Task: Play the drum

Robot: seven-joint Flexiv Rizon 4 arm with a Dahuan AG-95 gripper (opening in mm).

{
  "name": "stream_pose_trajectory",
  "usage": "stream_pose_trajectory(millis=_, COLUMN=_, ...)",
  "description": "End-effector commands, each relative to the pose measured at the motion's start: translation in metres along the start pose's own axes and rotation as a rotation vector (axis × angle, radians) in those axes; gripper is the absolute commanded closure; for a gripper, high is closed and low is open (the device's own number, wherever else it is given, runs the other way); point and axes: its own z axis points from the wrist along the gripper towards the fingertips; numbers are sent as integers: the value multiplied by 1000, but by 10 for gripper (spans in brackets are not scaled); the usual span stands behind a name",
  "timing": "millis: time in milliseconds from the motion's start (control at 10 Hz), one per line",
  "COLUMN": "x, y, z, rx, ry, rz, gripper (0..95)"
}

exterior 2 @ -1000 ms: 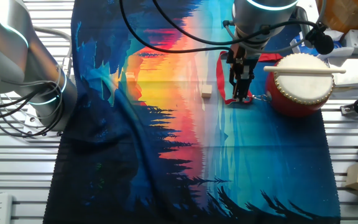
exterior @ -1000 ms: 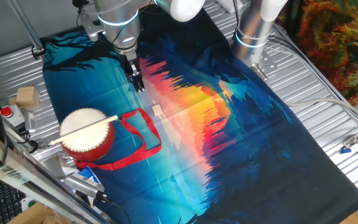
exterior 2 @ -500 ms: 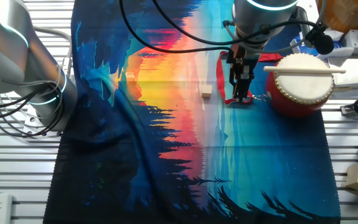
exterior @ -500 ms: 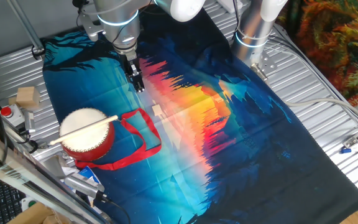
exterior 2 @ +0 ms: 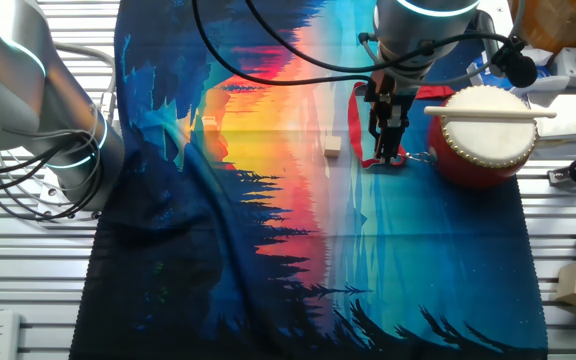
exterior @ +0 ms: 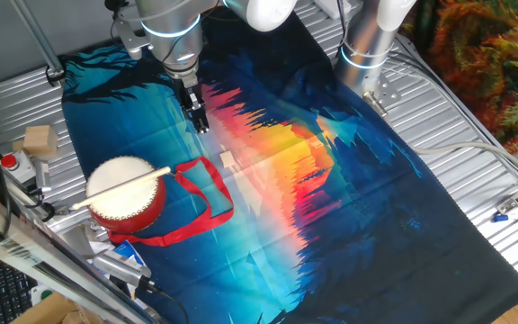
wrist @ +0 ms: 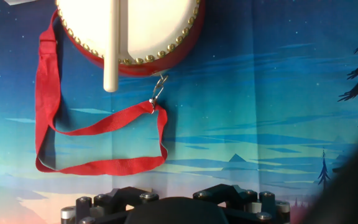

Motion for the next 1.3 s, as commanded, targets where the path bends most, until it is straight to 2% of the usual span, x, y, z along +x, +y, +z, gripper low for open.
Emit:
stream_pose_trajectory(millis=100, x=0, y=0, z=0, rx=92, ry=-152, rz=-80, gripper=950)
stream_pose_trajectory(millis=200, x=0, y=0, z=0, rx=63, ry=-142, rz=-58, gripper=950)
stream_pose_trajectory(millis=400, x=0, y=0, z=0, rx=30, ry=-110, rz=-34, gripper=950)
stream_pose_trajectory(millis=500, x=0, y=0, z=0, rx=-10, ry=-106, rz=-21, gripper=950)
stream_pose_trajectory(millis=600, x=0, y=0, z=0, rx=-17, ry=-105, rz=-13, gripper=950)
stream_pose_trajectory(millis=800, x=0, y=0, z=0, rx=-3, ry=-85, rz=-5, gripper=950)
stream_pose_trajectory(millis=1000, x=0, y=0, z=0, rx=2, ry=-80, rz=7, gripper=950)
stream_pose_trajectory(millis=1300, x=0, y=0, z=0, rx=64, ry=-71, rz=-23, gripper=950)
